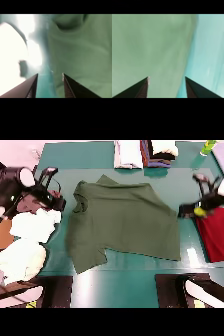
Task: Fold the shirts.
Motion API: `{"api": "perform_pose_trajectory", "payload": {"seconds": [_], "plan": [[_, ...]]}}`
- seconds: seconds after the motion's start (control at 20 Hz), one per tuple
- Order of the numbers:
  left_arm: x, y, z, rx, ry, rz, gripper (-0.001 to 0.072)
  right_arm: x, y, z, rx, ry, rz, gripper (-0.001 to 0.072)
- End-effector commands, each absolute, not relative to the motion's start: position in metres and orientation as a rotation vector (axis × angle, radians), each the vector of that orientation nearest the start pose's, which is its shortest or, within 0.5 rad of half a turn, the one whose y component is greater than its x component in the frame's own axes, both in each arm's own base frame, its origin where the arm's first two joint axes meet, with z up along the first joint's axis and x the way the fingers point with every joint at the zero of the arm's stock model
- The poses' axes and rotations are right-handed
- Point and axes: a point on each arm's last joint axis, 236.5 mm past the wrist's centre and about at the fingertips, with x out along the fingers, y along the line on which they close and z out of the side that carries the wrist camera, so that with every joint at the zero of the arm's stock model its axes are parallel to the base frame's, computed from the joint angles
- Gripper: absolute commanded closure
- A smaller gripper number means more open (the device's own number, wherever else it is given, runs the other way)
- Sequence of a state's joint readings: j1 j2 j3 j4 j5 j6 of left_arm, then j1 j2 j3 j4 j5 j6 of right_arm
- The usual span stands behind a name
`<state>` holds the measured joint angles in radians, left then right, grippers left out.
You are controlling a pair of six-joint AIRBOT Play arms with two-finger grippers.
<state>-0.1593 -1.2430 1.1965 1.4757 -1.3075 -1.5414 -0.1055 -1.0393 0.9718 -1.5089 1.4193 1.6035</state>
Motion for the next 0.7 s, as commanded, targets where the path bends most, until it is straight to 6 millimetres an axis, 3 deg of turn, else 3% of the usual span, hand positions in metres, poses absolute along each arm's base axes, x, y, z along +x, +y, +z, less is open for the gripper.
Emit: {"api": "perform_pose_trajectory", "payload": {"seconds": [0.0,0.1,0.25,0.65], "plan": [[0.314,-0.087,0.010,-0.024,1.378,-0.245,0.0331,0.182,-0.017,-0.041,0.242,1.660,-0.138,0.0169],[0.314,-0.090,0.013,-0.033,1.367,-0.252,0.0331,0.159,-0.011,-0.058,0.289,1.699,-0.145,0.0170],[0.315,-0.093,0.014,-0.047,1.364,-0.262,0.0331,0.144,0.002,-0.075,0.366,1.718,-0.129,0.0186],[0.312,-0.093,0.014,-0.043,1.374,-0.265,0.0331,0.142,0.002,-0.098,0.380,1.775,-0.139,0.0241]]}}
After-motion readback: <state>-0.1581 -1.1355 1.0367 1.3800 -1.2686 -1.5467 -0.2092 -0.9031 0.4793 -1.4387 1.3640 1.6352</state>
